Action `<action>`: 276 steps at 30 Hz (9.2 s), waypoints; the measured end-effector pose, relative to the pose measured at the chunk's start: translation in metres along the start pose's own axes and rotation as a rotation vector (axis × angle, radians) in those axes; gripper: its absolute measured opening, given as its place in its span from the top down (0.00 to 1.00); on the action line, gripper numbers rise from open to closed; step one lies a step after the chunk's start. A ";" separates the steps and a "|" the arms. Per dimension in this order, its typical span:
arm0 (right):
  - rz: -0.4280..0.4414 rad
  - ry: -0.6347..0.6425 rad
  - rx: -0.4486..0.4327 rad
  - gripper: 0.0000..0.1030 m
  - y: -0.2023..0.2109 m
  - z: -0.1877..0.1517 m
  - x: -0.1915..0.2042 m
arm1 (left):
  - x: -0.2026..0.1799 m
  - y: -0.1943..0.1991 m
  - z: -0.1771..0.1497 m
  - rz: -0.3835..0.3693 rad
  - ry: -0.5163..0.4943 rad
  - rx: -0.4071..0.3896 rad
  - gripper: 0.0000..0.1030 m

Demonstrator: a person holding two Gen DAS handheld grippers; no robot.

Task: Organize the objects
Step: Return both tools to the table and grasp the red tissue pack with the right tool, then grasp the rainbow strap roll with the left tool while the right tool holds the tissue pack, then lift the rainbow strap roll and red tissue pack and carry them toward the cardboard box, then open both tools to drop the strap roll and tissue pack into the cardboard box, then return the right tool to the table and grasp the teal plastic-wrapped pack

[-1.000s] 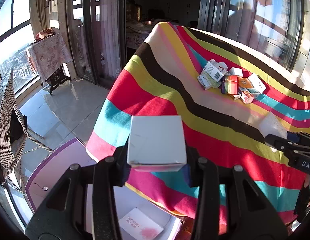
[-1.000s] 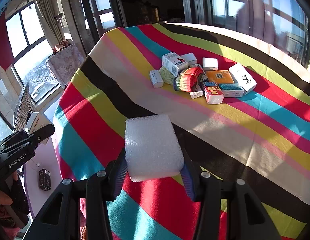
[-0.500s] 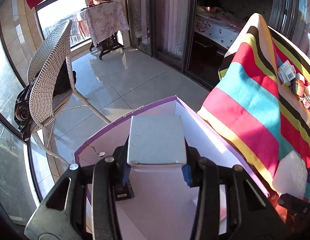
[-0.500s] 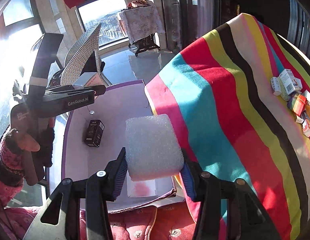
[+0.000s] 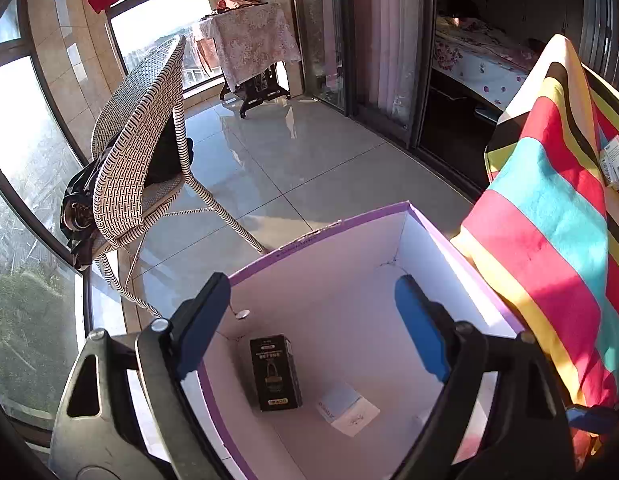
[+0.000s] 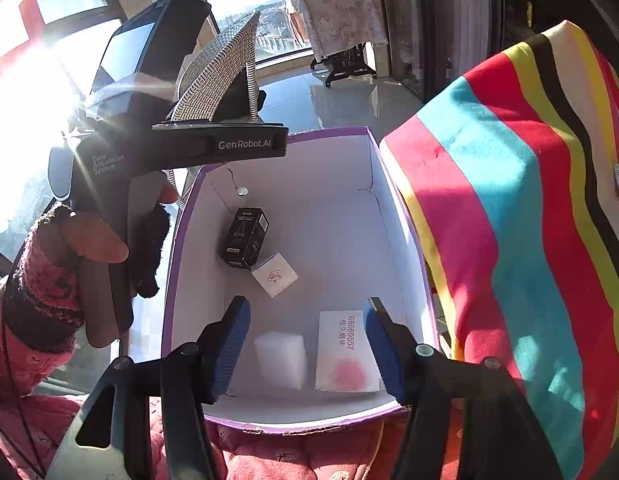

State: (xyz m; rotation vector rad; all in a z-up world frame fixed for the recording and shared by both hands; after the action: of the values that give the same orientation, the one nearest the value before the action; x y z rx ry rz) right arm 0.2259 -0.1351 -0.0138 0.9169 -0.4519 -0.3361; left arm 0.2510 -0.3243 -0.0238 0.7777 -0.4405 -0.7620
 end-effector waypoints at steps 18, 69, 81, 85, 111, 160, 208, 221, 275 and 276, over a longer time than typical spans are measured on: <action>-0.480 -0.614 -0.181 0.40 0.132 -0.085 -0.287 | -0.333 0.025 0.025 -0.461 -0.435 0.048 0.12; -0.784 -0.647 -0.193 0.59 0.159 -0.112 -0.408 | -0.476 0.013 0.074 -0.730 -0.506 0.043 0.00; -0.743 -0.681 -0.213 0.59 0.158 -0.111 -0.418 | -0.510 -0.005 0.082 -0.751 -0.472 0.042 0.41; -0.741 -0.683 -0.214 0.59 0.158 -0.111 -0.418 | -0.498 0.019 0.071 -0.721 -0.507 -0.027 0.42; -0.743 -0.684 -0.213 0.59 0.158 -0.111 -0.418 | -0.468 0.022 0.022 -0.502 -0.639 -0.065 0.38; -0.581 -0.599 -0.204 0.59 0.136 -0.125 -0.281 | -0.275 0.064 -0.026 -0.519 -0.478 -0.048 0.38; -0.224 0.107 0.024 0.59 -0.003 -0.018 -0.002 | -0.033 0.030 -0.041 -0.215 -0.181 0.003 0.38; -0.094 0.131 0.023 0.51 -0.019 -0.019 0.026 | 0.010 0.027 -0.022 -0.112 -0.060 -0.041 0.22; -0.728 -0.718 -0.167 0.67 0.154 -0.088 -0.475 | -0.411 -0.001 0.025 -0.475 -0.416 0.097 0.00; -0.723 -0.700 -0.175 0.67 0.157 -0.096 -0.468 | -0.417 0.000 0.025 -0.478 -0.415 0.107 0.00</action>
State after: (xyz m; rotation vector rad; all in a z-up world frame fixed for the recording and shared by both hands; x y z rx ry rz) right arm -0.1124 0.2355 -0.0433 0.7475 -0.7040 -1.3603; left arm -0.0369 -0.0225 -0.0421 0.8363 -0.6821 -1.3674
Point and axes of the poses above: each gripper's, at about its wrist camera, not at the fingertips, and y roughly against the way its jaws point, x to its left, z to its top, the point moved 5 cm from there along -y, roughly the way its jaws point, and after that the axes turned 1 degree about -y, right-handed, at the moved point
